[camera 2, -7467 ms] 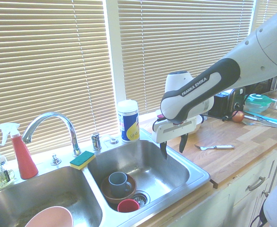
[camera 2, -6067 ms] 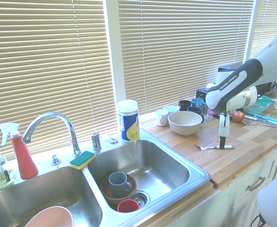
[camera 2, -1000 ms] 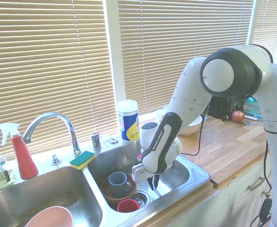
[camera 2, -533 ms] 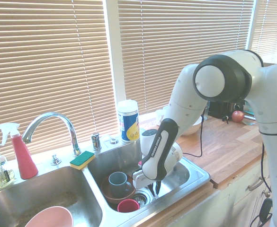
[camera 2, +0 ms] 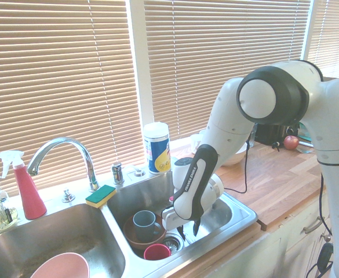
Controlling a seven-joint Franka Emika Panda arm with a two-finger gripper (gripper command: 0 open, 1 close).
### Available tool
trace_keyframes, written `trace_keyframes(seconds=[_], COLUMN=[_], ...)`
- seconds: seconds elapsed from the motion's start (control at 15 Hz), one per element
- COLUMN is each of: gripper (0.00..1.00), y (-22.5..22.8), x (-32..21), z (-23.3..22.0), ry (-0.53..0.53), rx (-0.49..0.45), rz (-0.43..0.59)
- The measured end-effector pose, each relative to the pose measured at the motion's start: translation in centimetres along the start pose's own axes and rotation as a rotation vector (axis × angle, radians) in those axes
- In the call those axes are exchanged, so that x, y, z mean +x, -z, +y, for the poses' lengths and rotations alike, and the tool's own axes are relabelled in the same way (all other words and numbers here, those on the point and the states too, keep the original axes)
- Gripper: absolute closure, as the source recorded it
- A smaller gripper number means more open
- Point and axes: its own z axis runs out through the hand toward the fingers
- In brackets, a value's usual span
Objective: Put the fork into the sink
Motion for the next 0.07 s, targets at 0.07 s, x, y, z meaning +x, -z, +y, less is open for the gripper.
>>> trace_keyframes(seconds=[0.07], gripper=[0.0], y=[1.87], x=[0.27], z=[0.03], ry=[0.001], rx=[0.024], rz=[0.016])
